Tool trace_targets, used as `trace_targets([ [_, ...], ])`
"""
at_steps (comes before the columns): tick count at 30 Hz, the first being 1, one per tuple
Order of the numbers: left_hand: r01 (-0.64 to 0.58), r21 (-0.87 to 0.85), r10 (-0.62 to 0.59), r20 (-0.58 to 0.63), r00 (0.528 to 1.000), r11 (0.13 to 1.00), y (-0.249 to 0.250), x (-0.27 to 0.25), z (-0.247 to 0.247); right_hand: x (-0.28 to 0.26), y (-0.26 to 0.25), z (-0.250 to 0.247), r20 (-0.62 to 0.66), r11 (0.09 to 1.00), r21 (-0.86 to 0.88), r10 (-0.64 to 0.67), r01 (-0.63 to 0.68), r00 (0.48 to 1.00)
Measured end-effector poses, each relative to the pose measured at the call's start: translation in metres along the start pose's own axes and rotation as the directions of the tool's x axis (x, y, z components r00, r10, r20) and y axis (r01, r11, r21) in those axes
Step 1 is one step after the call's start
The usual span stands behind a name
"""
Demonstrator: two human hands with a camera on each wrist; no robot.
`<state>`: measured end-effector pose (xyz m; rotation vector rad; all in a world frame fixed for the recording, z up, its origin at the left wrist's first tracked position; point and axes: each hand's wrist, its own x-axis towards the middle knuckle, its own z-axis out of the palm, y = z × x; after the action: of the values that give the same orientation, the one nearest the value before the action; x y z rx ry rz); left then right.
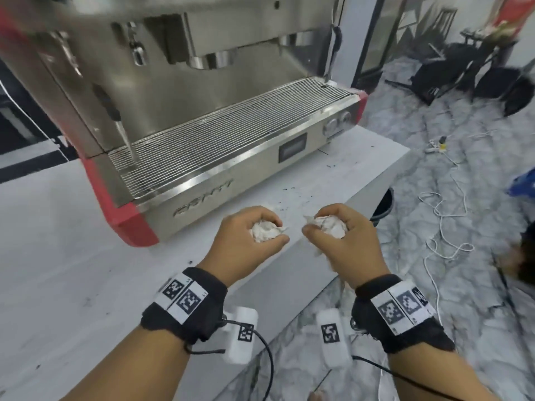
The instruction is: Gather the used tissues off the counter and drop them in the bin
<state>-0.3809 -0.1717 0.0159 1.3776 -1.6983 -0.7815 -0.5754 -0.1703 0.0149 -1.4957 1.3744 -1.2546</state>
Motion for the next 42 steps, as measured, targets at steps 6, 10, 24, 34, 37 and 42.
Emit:
trace_targets([
  [6,-0.067,-0.006,0.068,0.099,0.993,0.998,0.049,0.049,0.104,0.018,0.036,-0.113,-0.136,0.998,-0.012,0.056,-0.058,0.989],
  [10,-0.083,-0.053,0.092,0.172,0.981,0.995,0.074,0.078,0.159,0.024,0.056,-0.169,-0.216,0.995,0.005,0.097,-0.099,0.972],
  [24,-0.17,-0.15,0.213,0.342,0.915,0.974,0.113,0.212,0.321,0.095,0.125,-0.307,-0.421,0.974,0.012,0.209,-0.225,0.883],
  [34,-0.171,-0.18,0.222,0.317,0.922,0.969,0.119,0.387,0.389,0.274,0.158,-0.369,-0.411,0.975,-0.073,0.162,-0.209,0.897],
  [37,-0.164,-0.164,0.207,0.292,0.934,0.973,0.119,0.427,0.396,0.321,0.169,-0.378,-0.398,0.977,-0.078,0.153,-0.2,0.905],
  [42,-0.104,-0.139,0.135,0.243,0.961,0.985,0.112,0.476,0.407,0.391,0.187,-0.389,-0.313,0.978,-0.088,0.154,-0.19,0.937],
])
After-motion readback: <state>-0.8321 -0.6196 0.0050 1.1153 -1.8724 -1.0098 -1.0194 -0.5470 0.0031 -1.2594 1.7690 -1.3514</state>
